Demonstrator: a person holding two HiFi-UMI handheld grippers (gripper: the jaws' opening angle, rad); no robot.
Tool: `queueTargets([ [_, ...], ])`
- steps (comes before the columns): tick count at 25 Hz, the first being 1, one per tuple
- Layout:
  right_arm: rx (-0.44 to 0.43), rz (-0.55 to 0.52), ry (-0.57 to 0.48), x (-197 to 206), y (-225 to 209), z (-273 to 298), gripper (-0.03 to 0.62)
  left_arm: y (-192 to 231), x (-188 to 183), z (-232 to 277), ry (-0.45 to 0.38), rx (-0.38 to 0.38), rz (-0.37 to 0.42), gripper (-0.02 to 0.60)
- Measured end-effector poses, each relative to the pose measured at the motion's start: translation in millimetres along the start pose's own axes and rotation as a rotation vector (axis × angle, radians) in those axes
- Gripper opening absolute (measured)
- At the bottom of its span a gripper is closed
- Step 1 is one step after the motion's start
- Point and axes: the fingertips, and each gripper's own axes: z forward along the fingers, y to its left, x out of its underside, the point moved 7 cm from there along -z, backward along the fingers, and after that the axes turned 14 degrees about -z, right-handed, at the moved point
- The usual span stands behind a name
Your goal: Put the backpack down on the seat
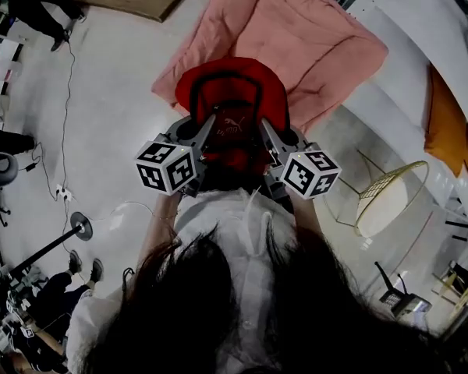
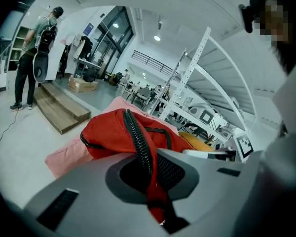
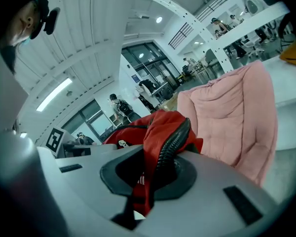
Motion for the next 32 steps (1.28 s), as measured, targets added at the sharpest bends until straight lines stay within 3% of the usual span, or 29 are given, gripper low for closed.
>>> queueTargets([
  [9,0.143,0.066,0.038,3,-42,51,0.048,43,-35,86,0.185,0.086,0.024,0.040],
  [17,0.254,0.140,0.088,13,-93,93,0.048,83,-51,161,0.314,0.107,0.042,0.040],
  [25,0.330,0.200,0.201,55,-144,131,0.048,133,-37,240,0.426,0.081,0.073,0.040],
  [32,0.343,0.294,0.288,106,-177,159,0.049,176,-13,284,0.526,0.064,0.095,0.040],
])
